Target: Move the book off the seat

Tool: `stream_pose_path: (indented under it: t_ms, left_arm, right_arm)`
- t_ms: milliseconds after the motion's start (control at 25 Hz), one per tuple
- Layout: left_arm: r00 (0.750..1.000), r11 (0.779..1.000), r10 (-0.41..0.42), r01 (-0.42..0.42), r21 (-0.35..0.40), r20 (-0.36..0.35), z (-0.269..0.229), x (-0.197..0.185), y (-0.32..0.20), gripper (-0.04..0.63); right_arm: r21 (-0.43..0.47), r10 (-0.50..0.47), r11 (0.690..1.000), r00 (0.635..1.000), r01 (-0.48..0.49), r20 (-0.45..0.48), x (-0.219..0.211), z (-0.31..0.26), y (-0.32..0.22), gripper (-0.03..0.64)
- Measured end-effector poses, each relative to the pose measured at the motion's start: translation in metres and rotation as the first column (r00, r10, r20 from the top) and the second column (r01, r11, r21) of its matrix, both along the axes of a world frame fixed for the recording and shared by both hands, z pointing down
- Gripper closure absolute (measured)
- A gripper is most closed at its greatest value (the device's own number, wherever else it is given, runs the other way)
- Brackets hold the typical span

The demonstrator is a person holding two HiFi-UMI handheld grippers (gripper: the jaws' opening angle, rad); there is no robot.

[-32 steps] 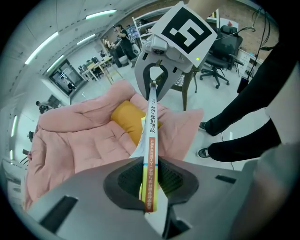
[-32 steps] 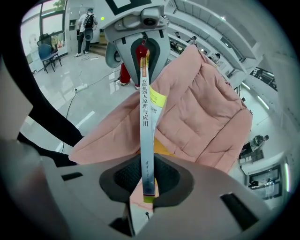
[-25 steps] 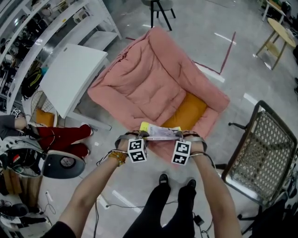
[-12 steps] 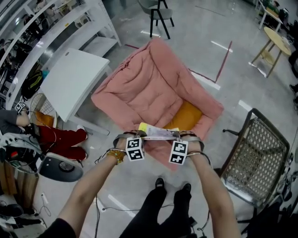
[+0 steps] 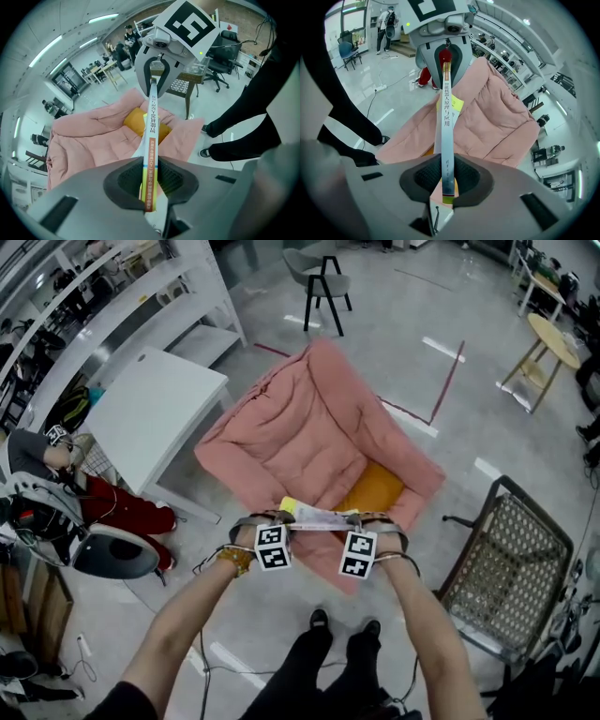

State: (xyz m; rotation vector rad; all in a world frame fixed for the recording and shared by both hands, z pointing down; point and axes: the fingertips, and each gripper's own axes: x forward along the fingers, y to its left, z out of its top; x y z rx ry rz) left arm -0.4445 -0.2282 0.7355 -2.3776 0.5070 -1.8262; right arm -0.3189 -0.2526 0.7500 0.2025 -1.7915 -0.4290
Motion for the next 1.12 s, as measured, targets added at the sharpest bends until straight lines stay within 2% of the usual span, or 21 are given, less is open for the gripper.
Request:
stream_pose_path:
  t_ms: [680,1120]
  left_arm:
    - [1.000,0.999,0.005,-0.004,0.041,-0.024,-0.050,-0.023,-0.011,0.525]
    - [0.998,0.997,0.037,-0.034,0.072,-0.042,-0.069,-0.019,-0.014,0.525]
  right_arm:
    - [0.041,-0.014,0.999,1.000,0.015,-0.010,-0.023,-0.056,-0.011,0.546]
    - [0.078,0.012,0.997,1.000,-0.009,-0.028,-0.018,-0.079,-0.009,0.546]
